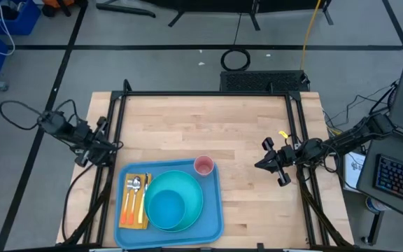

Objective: Set up tray
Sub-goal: Return to Home Position

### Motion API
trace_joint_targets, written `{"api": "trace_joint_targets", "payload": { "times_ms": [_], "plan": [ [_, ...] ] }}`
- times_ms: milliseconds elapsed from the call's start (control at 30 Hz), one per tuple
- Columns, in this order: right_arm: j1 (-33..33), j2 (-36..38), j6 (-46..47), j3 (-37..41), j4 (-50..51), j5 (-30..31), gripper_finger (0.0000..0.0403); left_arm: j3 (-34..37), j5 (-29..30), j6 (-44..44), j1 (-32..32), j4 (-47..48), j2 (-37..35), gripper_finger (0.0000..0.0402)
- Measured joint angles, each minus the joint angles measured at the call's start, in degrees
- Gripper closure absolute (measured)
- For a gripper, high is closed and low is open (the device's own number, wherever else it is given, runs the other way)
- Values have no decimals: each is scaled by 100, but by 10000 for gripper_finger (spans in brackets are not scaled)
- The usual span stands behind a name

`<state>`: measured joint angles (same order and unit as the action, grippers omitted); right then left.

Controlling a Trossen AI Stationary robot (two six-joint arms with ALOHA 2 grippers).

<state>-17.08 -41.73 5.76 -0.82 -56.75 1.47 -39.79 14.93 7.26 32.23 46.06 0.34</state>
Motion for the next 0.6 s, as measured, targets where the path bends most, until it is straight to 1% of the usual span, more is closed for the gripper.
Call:
{"api": "trace_joint_targets", "payload": {
  "times_ms": [100,200,333,500,600],
  "plan": [
    [0,4,-2,0,45,-2,403,32,-141,-114,-44,57,13,398],
    [0,-1,-2,-2,47,0,403,26,41,-93,-31,59,34,391],
    [0,-5,-2,-1,87,1,403,21,68,-70,-33,54,-1,390],
    [0,-5,-2,-2,90,0,403,21,159,-37,-32,59,9,398],
    [0,-5,-1,-2,90,-1,403,21,163,55,-33,73,9,393]
  ]
}}
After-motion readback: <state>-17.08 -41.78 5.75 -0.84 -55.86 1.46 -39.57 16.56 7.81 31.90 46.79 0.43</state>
